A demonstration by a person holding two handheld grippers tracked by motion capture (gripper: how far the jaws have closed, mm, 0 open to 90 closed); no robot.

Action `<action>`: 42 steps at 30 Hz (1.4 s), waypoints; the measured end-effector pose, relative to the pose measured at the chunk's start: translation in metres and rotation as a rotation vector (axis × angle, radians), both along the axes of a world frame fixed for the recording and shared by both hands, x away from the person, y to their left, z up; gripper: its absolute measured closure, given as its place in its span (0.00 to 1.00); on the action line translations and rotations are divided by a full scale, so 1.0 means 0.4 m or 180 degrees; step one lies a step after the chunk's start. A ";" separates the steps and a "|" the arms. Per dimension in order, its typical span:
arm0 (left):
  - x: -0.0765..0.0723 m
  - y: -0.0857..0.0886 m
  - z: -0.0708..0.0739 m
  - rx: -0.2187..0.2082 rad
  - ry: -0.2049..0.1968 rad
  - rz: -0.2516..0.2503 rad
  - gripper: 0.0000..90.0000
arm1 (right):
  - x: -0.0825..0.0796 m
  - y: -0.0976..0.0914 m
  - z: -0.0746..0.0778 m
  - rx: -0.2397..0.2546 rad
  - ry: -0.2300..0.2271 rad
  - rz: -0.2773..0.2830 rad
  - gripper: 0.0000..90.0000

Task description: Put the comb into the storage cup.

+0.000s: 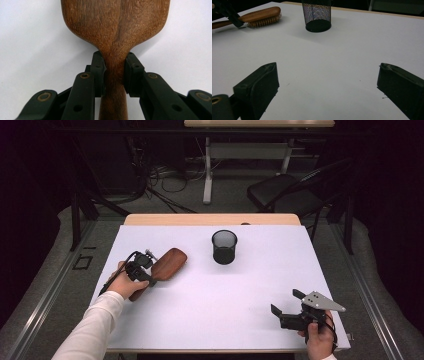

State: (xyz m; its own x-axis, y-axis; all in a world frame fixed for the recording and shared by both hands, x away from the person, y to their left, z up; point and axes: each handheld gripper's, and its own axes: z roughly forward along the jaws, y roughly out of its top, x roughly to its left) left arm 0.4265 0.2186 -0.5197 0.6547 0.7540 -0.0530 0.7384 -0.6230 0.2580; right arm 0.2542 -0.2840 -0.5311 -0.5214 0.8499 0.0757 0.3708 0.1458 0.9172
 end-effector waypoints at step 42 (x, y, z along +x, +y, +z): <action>-0.087 0.055 0.106 -0.0853 -0.0740 0.0189 0.81 | 0.001 0.000 -0.001 -0.0005 0.0012 -0.0012 0.04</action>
State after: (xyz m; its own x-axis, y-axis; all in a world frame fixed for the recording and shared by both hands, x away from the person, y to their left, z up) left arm 0.3919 0.2407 -0.4771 0.6280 0.7705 -0.1089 0.6736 -0.4682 0.5718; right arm 0.2547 -0.2841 -0.5317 -0.5178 0.8521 0.0763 0.3748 0.1458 0.9156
